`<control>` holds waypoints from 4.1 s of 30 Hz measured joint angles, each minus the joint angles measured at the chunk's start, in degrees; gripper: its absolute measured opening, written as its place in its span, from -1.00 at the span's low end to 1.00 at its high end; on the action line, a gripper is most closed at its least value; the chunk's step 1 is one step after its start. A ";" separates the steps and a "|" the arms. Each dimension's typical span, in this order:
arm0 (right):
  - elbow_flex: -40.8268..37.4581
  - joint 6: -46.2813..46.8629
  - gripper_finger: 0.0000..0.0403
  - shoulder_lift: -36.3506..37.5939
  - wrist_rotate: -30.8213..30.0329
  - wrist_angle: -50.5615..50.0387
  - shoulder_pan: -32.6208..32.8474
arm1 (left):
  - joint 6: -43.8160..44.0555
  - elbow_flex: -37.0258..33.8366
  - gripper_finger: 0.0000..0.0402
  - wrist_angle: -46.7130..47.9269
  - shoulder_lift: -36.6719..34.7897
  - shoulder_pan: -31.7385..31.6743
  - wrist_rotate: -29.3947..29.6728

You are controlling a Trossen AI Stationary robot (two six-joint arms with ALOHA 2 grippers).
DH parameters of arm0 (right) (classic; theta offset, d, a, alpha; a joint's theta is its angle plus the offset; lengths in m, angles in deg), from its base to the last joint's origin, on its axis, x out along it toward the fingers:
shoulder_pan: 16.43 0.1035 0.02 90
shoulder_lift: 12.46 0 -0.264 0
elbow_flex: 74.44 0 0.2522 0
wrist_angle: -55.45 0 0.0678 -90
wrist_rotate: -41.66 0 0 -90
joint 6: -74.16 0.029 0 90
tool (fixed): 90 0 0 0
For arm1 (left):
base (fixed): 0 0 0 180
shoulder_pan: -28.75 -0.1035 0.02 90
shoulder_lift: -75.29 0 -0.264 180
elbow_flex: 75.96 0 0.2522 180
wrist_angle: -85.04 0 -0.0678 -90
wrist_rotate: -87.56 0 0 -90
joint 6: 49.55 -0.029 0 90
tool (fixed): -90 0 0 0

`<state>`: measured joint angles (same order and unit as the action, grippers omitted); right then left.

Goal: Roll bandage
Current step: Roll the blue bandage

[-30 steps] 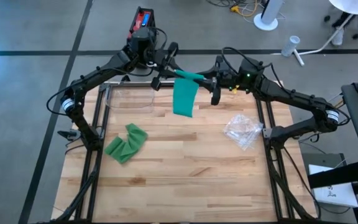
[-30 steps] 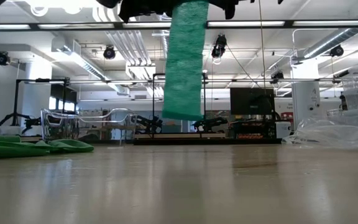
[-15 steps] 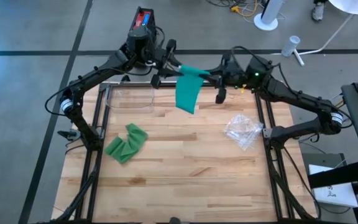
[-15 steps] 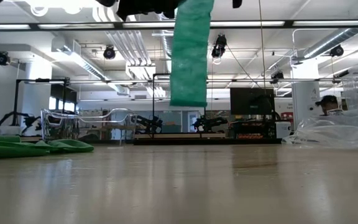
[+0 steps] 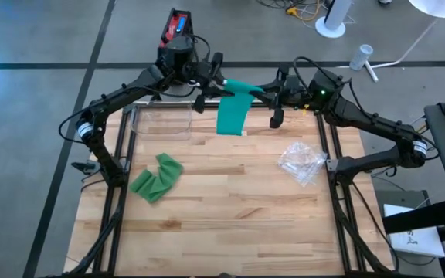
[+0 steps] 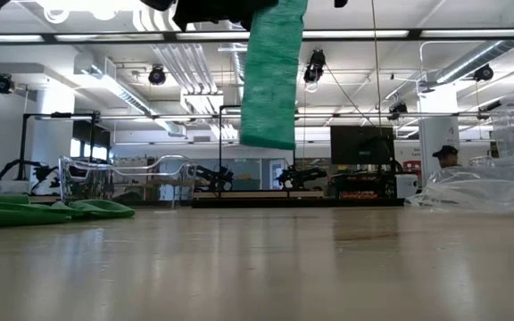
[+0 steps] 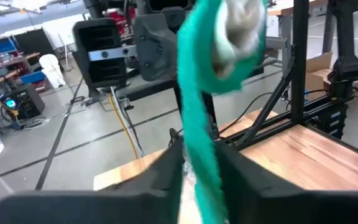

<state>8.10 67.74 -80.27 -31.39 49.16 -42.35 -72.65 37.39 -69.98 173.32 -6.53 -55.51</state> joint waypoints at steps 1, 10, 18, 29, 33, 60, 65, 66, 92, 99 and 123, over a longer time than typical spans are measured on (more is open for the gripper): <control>0.00 0.46 -0.86 0.01 0.01 0.36 0.00 | -0.18 0.00 -0.82 -0.19 0.12 0.31 -0.01; 0.00 7.36 -0.85 -0.01 0.02 2.96 0.00 | -0.36 -0.34 -0.99 -0.16 0.31 0.67 3.59; -0.02 17.96 -0.87 -0.02 -0.75 6.70 -0.02 | 0.05 -4.78 -1.00 -3.41 0.31 0.65 7.62; -0.48 -4.08 -0.87 -1.81 -11.43 1.75 0.00 | 2.83 -5.16 -1.00 -3.71 -0.71 1.24 7.58; -0.54 -13.19 -0.86 -1.66 -10.61 1.37 0.01 | 1.96 -5.14 -0.99 -1.65 -1.64 1.03 7.69; -1.53 -28.96 -0.89 -0.08 2.42 -1.11 0.13 | -4.28 -5.14 0.38 2.87 -10.75 -0.42 11.81; -1.53 -30.99 -0.90 -0.08 2.50 -2.54 0.13 | 2.19 -5.14 0.53 2.58 -9.97 1.22 6.97; -1.55 -31.17 -0.90 -0.08 2.53 -2.59 0.13 | 3.78 -5.14 0.55 2.10 -9.74 1.64 6.34; -1.55 -30.70 -0.90 -0.74 0.73 1.03 0.15 | 25.65 -5.14 0.16 -4.77 -6.81 5.66 12.58; -1.55 -34.03 -0.90 -0.76 -0.57 1.76 0.24 | 35.07 -5.14 -0.01 -6.34 -6.78 5.61 10.41; -2.27 -46.04 -0.90 -0.76 -6.58 1.56 0.66 | 49.36 -4.82 0.29 -12.80 -4.30 3.51 11.94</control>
<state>5.82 21.71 -81.03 -37.97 50.72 -41.69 -23.29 32.58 -82.78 169.03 -3.02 -43.57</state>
